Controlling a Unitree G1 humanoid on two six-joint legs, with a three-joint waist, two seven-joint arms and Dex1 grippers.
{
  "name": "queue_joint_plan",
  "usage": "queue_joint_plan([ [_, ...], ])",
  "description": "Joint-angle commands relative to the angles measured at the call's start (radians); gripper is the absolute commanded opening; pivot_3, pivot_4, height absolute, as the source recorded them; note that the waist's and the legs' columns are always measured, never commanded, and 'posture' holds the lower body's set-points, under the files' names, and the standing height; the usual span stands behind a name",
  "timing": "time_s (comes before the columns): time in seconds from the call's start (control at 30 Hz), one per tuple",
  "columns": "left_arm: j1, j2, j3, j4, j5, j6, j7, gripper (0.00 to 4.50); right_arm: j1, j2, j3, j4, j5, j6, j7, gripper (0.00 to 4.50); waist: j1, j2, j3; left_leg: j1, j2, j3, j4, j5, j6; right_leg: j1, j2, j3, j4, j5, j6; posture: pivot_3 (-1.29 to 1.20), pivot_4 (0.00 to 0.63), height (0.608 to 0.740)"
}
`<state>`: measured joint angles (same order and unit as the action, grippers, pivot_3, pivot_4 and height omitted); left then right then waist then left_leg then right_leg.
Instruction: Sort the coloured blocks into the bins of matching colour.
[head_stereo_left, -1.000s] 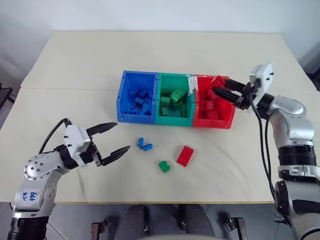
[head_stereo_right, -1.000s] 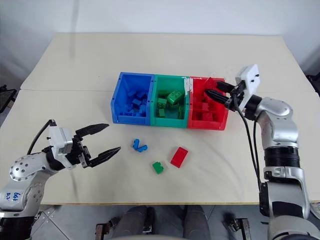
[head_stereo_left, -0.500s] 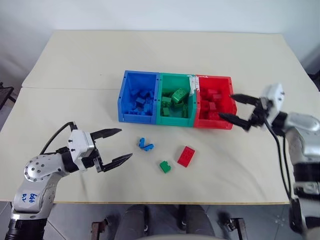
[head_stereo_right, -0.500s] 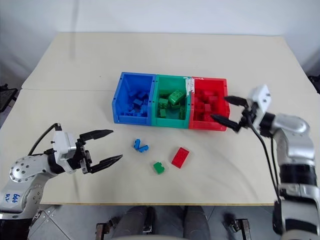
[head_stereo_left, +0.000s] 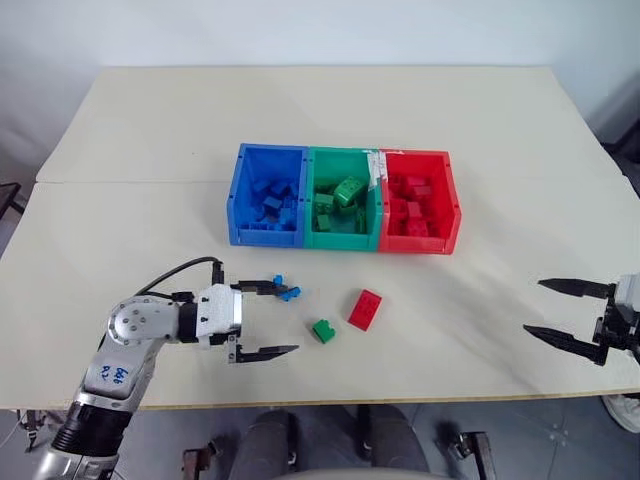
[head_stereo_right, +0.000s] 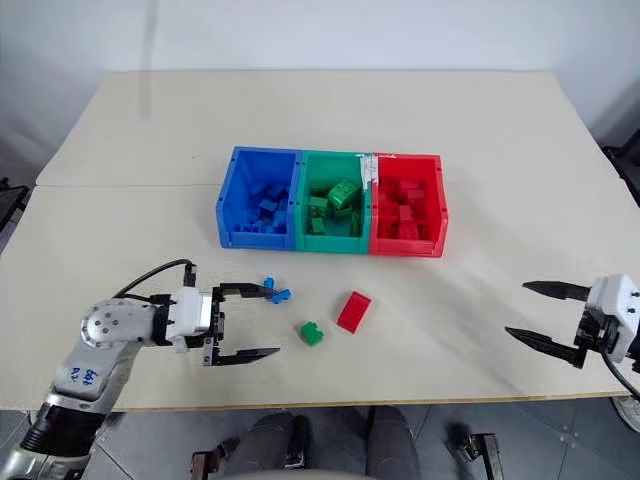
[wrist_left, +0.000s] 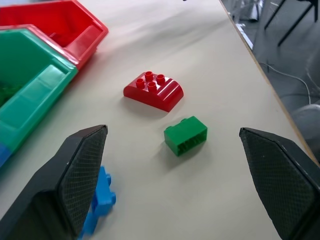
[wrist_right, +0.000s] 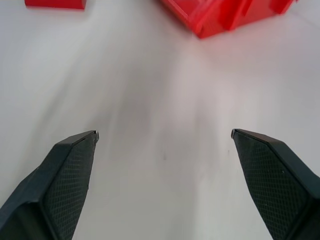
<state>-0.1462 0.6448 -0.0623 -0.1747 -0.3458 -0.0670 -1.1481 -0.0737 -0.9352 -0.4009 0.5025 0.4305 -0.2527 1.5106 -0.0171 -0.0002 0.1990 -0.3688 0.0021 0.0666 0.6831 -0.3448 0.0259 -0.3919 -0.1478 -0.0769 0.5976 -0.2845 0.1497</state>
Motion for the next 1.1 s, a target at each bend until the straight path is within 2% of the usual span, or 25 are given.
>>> queue_joint_plan([
  [0.03, 0.004, 0.014, 0.021, 0.003, -0.005, -0.007, 0.002, 4.5, -0.049, 0.035, 0.043, -0.05, 0.014, -0.009, 0.011, 4.46, -0.007, 0.0, 0.0, 0.0, 0.0, 0.0, 0.0, 0.0, 0.0, 0.0, 0.0, 0.0, 0.002, 0.0, 0.0, 0.0, 0.15, 0.74],
  [0.17, 0.051, 0.033, 0.09, 0.011, -0.032, -0.003, 0.019, 4.5, -0.135, 0.085, 0.162, -0.153, 0.012, 0.082, 0.009, 4.46, -0.013, 0.0, 0.0, 0.0, 0.0, -0.001, 0.0, 0.001, -0.001, 0.0, 0.0, 0.0, 0.004, 0.0, -0.001, 0.0, 0.15, 0.74],
  [0.27, 0.12, 0.054, 0.162, 0.017, -0.045, -0.008, 0.032, 4.5, -0.244, 0.139, 0.307, -0.227, -0.027, 0.164, 0.013, 4.46, -0.014, 0.0, 0.0, 0.0, 0.001, -0.001, 0.0, 0.001, -0.001, -0.001, 0.0, 0.0, 0.004, 0.0, -0.001, 0.0, 0.15, 0.74],
  [0.5, 0.244, 0.071, 0.264, -0.036, -0.058, 0.008, 0.075, 4.5, -0.429, 0.27, 0.527, -0.254, -0.1, 0.253, 0.018, 4.46, 0.0, 0.0, 0.0, -0.003, 0.0, -0.005, 0.0, 0.0, -0.001, -0.002, -0.003, -0.002, 0.003, 0.0, -0.002, 0.0, 0.15, 0.74],
  [0.7, 0.311, 0.065, 0.28, -0.113, -0.067, 0.035, 0.11, 4.5, -0.534, 0.359, 0.651, -0.145, -0.181, 0.155, 0.065, 4.46, -0.002, 0.0, 0.0, -0.004, 0.0, -0.005, 0.0, -0.001, -0.001, -0.002, -0.002, -0.003, 0.001, 0.0, -0.002, 0.0, 0.15, 0.74],
  [0.87, 0.32, 0.065, 0.276, -0.138, -0.068, 0.048, 0.124, 4.5, -0.593, 0.369, 0.726, -0.043, -0.214, 0.104, 0.099, 4.46, -0.009, 0.0, 0.0, -0.004, 0.0, -0.005, 0.0, -0.001, -0.001, -0.002, -0.002, -0.003, 0.001, 0.0, -0.002, 0.0, 0.15, 0.74],
  [0.97, 0.312, 0.068, 0.267, -0.149, -0.07, 0.052, 0.122, 4.5, -0.615, 0.345, 0.784, -0.023, -0.198, 0.103, 0.104, 3.86, -0.012, 0.0, 0.0, -0.004, 0.0, -0.005, 0.0, -0.001, -0.001, -0.002, -0.001, -0.003, 0.001, 0.0, -0.002, 0.0, 0.15, 0.74],
  [1.1, 0.29, 0.069, 0.252, -0.157, -0.073, 0.062, 0.115, 4.5, -0.616, 0.316, 0.805, -0.045, -0.144, 0.113, 0.104, 2.5, -0.012, 0.0, 0.0, -0.003, 0.0, -0.005, 0.0, -0.001, -0.001, -0.002, -0.001, -0.003, 0.001, 0.0, -0.002, 0.0, 0.15, 0.74],
])
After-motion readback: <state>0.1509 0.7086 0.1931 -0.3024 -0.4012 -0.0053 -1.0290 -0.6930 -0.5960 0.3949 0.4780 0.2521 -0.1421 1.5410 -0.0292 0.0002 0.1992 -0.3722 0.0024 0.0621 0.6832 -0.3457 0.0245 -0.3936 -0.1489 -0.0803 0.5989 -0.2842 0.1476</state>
